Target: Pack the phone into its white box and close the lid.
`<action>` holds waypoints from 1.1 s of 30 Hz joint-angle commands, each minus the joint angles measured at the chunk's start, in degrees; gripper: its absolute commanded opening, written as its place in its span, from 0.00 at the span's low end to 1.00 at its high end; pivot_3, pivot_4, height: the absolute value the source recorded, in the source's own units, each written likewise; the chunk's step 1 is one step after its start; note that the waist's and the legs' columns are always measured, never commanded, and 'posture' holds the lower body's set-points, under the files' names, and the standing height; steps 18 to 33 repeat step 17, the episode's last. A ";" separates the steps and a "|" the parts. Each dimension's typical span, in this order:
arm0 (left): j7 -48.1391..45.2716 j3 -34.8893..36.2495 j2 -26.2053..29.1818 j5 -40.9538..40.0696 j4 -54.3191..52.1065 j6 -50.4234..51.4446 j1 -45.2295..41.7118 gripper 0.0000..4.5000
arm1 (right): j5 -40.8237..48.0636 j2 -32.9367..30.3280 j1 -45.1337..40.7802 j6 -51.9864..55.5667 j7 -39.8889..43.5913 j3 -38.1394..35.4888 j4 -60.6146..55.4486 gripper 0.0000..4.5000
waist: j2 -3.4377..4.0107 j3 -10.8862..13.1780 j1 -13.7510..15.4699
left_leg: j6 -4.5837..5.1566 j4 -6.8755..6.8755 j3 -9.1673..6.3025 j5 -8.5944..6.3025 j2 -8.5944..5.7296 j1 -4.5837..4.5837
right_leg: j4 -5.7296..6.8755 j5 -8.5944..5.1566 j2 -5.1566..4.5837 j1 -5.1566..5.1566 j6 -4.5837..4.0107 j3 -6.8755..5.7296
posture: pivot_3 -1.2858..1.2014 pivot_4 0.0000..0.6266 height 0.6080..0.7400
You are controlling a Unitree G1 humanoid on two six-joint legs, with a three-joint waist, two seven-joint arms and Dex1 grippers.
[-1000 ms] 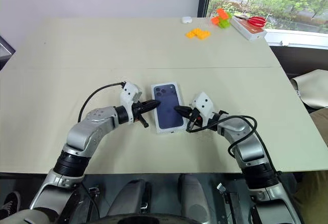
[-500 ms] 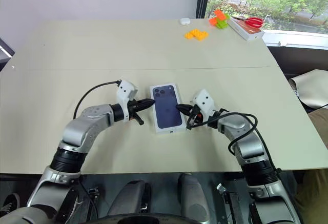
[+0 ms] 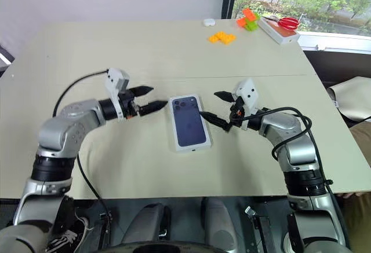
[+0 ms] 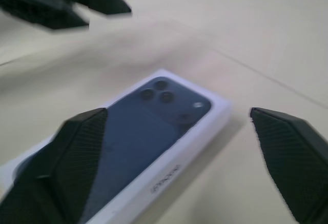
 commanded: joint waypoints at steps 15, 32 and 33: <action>-15.41 11.81 19.74 1.84 0.84 -16.83 18.80 0.99 | 4.48 -17.09 11.97 -11.21 18.22 -13.12 0.92 0.99 | 0.02 0.03 0.06 | 0.01 0.03 0.06 -0.01 0.02 0.16 | -0.08 -0.32 -0.05 0.17 0.00 0.00 | 0.52 0.24 1.00; -14.05 12.45 20.40 2.77 0.50 -16.76 19.40 0.99 | 4.76 -17.16 12.39 -10.76 17.89 -13.65 0.77 0.99 | 0.02 0.03 0.06 | 0.01 0.04 0.06 0.00 0.04 0.16 | -0.08 -0.31 -0.03 0.16 0.01 0.00 | 0.52 0.24 1.00; -14.05 12.45 20.40 2.77 0.50 -16.76 19.40 0.99 | 4.76 -17.16 12.39 -10.76 17.89 -13.65 0.77 0.99 | 0.02 0.03 0.06 | 0.01 0.04 0.06 0.00 0.04 0.16 | -0.08 -0.31 -0.03 0.16 0.01 0.00 | 0.52 0.24 1.00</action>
